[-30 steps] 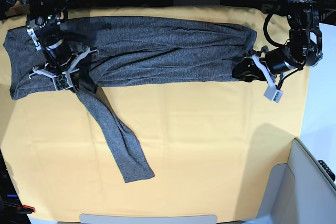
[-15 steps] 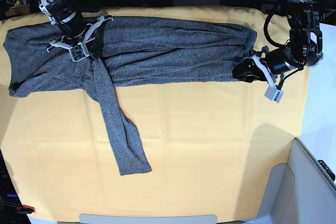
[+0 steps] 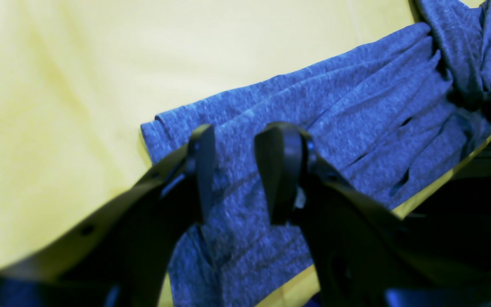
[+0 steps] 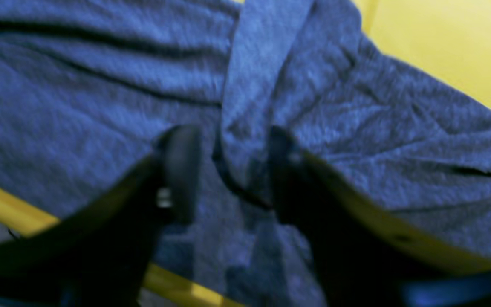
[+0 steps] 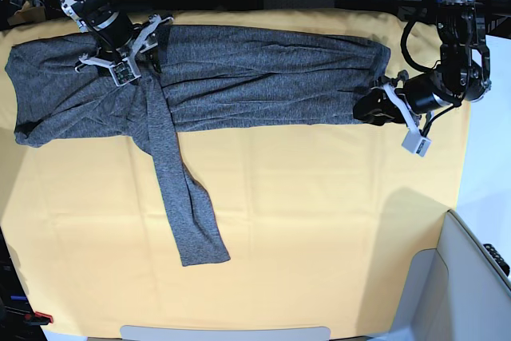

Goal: Fold the T-shirt properly
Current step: 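Drag the sleeve with the right gripper onto the folded body, then reach the right gripper down to the sleeve cuff and grasp it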

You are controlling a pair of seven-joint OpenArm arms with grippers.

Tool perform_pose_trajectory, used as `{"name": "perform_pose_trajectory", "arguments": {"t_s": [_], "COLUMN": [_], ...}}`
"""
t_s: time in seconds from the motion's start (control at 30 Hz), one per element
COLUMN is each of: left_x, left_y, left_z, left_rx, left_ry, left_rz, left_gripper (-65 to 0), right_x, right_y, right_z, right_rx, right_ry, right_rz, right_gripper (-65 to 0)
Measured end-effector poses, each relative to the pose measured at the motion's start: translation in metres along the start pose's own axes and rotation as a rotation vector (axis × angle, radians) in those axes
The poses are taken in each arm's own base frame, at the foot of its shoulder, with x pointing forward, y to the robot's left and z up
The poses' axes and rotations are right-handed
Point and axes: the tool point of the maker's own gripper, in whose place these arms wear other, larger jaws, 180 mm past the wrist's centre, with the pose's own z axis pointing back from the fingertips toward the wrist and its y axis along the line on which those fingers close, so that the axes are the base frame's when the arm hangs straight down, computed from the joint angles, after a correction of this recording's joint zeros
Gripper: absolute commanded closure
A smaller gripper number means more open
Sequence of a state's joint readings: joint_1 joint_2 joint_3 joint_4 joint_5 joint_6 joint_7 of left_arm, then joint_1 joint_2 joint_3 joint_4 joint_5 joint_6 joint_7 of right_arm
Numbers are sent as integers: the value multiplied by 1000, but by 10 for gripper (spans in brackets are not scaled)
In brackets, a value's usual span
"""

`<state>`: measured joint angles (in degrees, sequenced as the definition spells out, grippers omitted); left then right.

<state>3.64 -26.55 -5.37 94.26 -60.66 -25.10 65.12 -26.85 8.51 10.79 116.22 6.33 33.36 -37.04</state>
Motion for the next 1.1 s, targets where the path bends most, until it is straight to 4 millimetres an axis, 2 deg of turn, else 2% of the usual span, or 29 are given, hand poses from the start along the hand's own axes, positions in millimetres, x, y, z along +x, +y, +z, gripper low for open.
{"name": "perform_pose_trajectory", "arguments": {"t_s": [0.13, 0.2, 0.4, 0.53, 0.73, 1.1], "left_x": [0, 0, -4, -6, -5, -7], "left_y": [0, 0, -9, -7, -8, -8], "left_z": [0, 0, -7, -6, -6, -6], "left_rx": [-1, 0, -28, -22, -25, -22], "left_ry": [1, -1, -2, 4, 1, 5], "left_rz": [0, 0, 23, 20, 21, 21], "left_gripper": [-201, -201, -201, -201, -201, -201], "right_x": [0, 7, 28, 38, 53, 114], "right_y": [-5, -10, -44, -50, -64, -78], "right_z": [0, -1, -1, -2, -3, -9], "right_rx": [-15, -27, -139, -177, -216, -243], "right_ry": [3, -18, -81, -124, -168, -332], "right_rz": [0, -3, -57, -125, -136, -159], "right_gripper": [-307, -298, -296, -296, -296, -296]}}
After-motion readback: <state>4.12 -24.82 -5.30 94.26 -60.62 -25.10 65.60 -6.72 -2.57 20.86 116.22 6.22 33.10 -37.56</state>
